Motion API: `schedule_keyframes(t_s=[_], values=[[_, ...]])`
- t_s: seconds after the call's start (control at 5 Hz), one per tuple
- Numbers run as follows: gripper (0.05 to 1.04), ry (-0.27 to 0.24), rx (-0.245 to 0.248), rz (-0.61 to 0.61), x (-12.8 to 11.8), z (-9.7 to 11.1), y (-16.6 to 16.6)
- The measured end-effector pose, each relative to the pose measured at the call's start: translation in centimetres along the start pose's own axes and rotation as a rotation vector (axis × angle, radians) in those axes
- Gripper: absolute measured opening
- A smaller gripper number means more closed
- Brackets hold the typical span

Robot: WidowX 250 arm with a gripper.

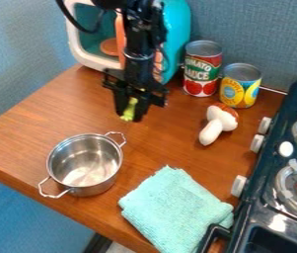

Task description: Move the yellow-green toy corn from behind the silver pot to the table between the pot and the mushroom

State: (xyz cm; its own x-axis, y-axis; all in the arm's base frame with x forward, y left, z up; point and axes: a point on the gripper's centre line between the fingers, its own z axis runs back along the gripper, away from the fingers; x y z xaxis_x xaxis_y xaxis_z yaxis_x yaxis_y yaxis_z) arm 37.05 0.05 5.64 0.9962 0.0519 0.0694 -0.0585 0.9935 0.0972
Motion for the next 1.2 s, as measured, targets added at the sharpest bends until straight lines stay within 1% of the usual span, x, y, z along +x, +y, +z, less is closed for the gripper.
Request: schedule_keyframes(t_s=[0.2, 0.4, 0.6, 0.8, 1.0, 1.2], values=[[0.437, 0.009, -0.078, -0.069, -0.4, 0.1, -3.9], [0.437, 0.021, -0.106, -0.078, -1.0, -0.3, -5.1], [0.437, 0.039, -0.108, -0.076, -1.5, -0.6, -5.2], [0.437, 0.043, -0.108, -0.064, -1.7, -0.7, -5.2], [0.476, 0.095, -0.106, -0.045, -2.3, -1.7, -5.2], [0.787, 0.099, -0.135, -0.032, -2.3, -1.7, -5.6]])
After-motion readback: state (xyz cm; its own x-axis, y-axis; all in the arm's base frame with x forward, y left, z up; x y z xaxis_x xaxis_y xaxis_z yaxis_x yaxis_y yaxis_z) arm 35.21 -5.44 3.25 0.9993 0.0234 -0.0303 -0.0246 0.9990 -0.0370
